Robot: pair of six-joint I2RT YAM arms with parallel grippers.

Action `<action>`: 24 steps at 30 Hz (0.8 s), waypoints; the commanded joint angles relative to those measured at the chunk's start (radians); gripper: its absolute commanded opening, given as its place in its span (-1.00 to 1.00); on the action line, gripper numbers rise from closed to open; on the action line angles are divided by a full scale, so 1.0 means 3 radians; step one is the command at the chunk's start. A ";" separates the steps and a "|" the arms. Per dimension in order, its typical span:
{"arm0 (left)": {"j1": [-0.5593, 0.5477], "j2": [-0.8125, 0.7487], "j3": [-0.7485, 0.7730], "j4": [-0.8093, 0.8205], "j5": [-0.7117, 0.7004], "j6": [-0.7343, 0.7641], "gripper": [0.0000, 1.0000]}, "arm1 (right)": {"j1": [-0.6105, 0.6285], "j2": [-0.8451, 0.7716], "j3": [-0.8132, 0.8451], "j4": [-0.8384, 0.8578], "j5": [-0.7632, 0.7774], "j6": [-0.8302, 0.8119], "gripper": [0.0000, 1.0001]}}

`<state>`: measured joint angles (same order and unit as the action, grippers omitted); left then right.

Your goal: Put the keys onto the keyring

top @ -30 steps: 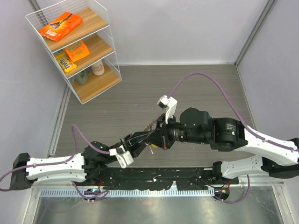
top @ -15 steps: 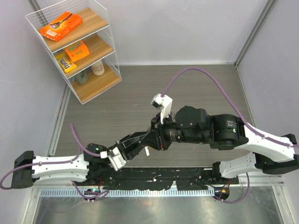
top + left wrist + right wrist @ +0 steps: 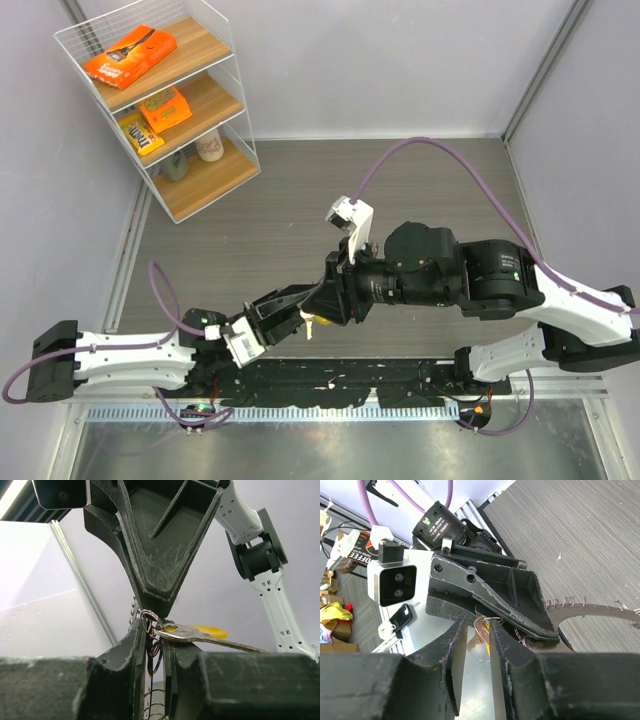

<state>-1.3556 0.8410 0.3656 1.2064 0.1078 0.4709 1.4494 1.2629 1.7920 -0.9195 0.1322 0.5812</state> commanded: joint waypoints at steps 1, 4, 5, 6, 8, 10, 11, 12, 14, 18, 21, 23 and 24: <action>-0.0017 -0.0006 0.0034 0.0611 0.0091 -0.0020 -1.00 | 0.0016 -0.0006 0.0224 -0.0038 -0.0082 -0.0035 -0.34; -0.0017 0.0014 0.0034 0.0657 0.0091 -0.0046 -1.00 | 0.0021 -0.0032 0.0285 -0.0090 -0.0083 -0.0096 -0.28; -0.0017 0.0014 0.0034 0.0657 0.0096 -0.0046 -1.00 | 0.0026 -0.0052 0.0311 -0.0120 -0.0042 -0.0107 -0.28; -0.0017 0.0024 0.0039 0.0652 0.0091 -0.0046 -1.00 | 0.0026 -0.0068 0.0321 -0.0125 -0.0037 -0.0142 -0.28; -0.0017 0.0029 0.0044 0.0667 0.0081 -0.0056 -1.00 | 0.0021 -0.0098 0.0347 -0.0171 -0.0001 -0.0203 -0.27; -0.0022 0.0030 0.0039 0.0662 0.0081 -0.0071 -1.00 | 0.0021 -0.0104 0.0418 -0.0233 -0.0001 -0.0270 -0.25; -0.0022 0.0030 0.0039 0.0672 0.0081 -0.0082 -1.00 | 0.0021 -0.0094 0.0439 -0.0299 0.0019 -0.0291 -0.25; -0.0017 0.0035 0.0034 0.0688 0.0075 -0.0087 -1.00 | 0.0021 -0.0088 0.0464 -0.0309 0.0015 -0.0326 -0.25; -0.0017 0.0045 0.0034 0.0744 0.0075 -0.0117 -1.00 | 0.0021 -0.0053 0.0535 -0.0391 0.0004 -0.0362 -0.25; -0.0017 0.0086 0.0034 0.0836 0.0086 -0.0169 -1.00 | 0.0021 0.0004 0.0633 -0.0534 0.0035 -0.0429 -0.25; -0.0022 0.0106 0.0034 0.0882 0.0091 -0.0179 -1.00 | 0.0021 0.0039 0.0684 -0.0637 0.0076 -0.0469 -0.27; -0.0017 0.0111 0.0029 0.0897 0.0086 -0.0184 -1.00 | 0.0026 0.0075 0.0710 -0.0713 0.0025 -0.0561 -0.27; -0.0017 0.0106 0.0034 0.0903 0.0081 -0.0184 -1.00 | 0.0016 0.0131 0.0771 -0.0805 0.0015 -0.0597 -0.28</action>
<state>-1.3560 0.8787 0.3656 1.2415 0.1249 0.4213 1.4513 1.2690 1.9678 -1.0962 0.1333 0.4618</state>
